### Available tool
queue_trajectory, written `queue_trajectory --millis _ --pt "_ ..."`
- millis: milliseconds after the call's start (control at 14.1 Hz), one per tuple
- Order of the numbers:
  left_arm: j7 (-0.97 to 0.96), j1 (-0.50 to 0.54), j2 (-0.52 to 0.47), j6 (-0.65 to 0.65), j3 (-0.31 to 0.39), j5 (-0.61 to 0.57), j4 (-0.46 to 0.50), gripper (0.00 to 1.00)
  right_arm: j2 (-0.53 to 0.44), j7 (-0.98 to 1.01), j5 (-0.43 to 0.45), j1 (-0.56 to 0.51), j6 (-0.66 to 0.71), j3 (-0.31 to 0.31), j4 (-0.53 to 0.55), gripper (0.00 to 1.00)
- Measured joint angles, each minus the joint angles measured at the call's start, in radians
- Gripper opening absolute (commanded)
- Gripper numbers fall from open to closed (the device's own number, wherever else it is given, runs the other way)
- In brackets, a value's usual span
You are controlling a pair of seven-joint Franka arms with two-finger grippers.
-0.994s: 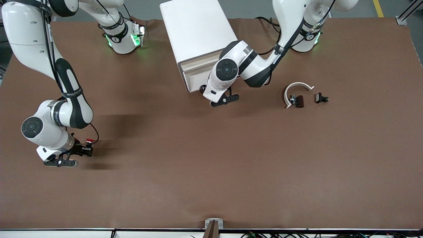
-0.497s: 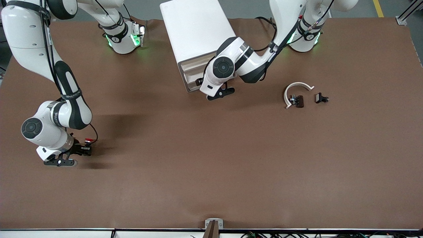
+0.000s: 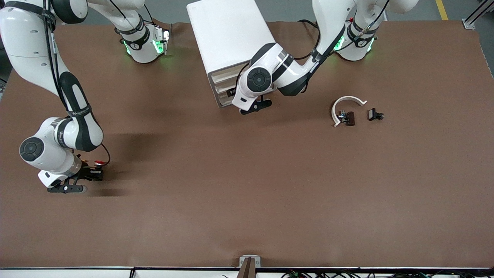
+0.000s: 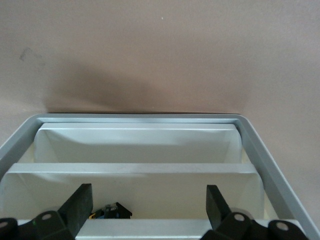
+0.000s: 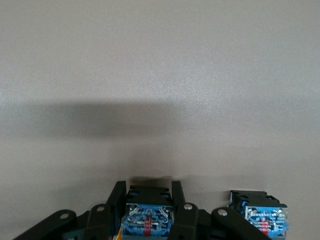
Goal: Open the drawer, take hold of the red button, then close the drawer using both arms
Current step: 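Lower the red button beside the yellow button while the left gripper shuts the drawer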
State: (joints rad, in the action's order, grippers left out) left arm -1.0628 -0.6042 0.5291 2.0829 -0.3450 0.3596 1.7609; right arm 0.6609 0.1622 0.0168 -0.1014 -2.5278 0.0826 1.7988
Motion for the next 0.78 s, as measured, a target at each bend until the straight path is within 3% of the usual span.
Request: queue_trajectory --millis 781 --pt "-0.021 0.001 0.001 0.0 -0.018 0.002 0.0 1.0 0.005 0.0 0.0 -0.016 0.007 0.0 0.01 0.0"
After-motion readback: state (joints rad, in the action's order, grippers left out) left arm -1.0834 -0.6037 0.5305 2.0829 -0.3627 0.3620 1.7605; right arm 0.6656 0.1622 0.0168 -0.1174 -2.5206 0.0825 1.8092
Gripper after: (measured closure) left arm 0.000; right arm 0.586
